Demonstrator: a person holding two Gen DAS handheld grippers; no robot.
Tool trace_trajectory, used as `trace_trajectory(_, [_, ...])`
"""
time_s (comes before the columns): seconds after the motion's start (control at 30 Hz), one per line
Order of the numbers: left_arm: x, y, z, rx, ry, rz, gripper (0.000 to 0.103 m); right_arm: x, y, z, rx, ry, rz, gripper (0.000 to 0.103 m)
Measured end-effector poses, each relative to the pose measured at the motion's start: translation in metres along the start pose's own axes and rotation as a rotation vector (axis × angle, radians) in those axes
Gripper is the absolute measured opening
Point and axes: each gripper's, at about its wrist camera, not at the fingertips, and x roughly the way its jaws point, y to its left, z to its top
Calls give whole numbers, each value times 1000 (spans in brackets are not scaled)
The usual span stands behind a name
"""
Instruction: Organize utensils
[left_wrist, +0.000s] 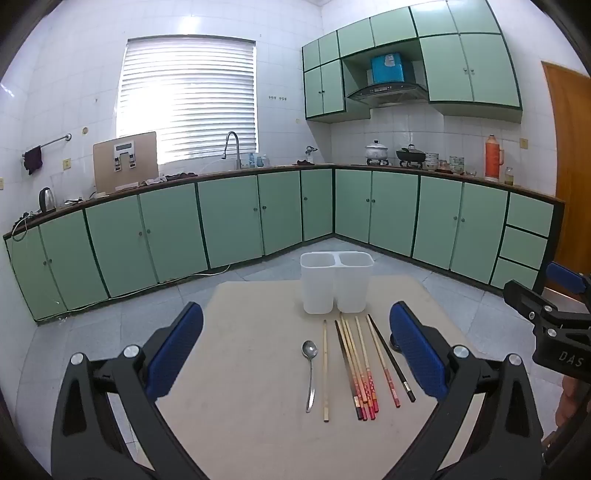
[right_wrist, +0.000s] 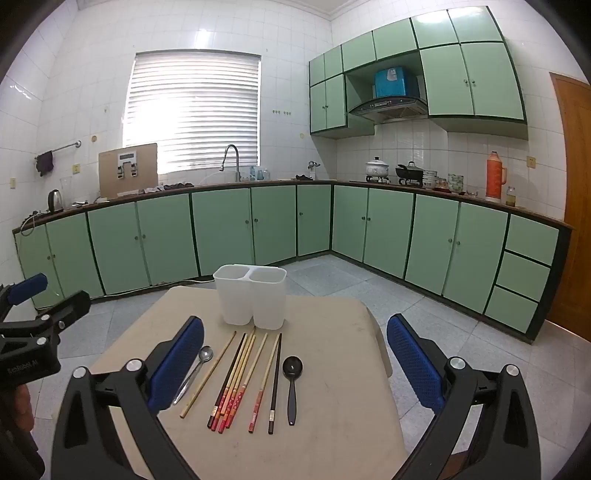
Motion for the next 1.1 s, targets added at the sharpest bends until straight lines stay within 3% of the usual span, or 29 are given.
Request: trace_trajectory(1.1, [1,-1,-3,-1,-7,6,98,1,-4,0,9,-7,-2,97])
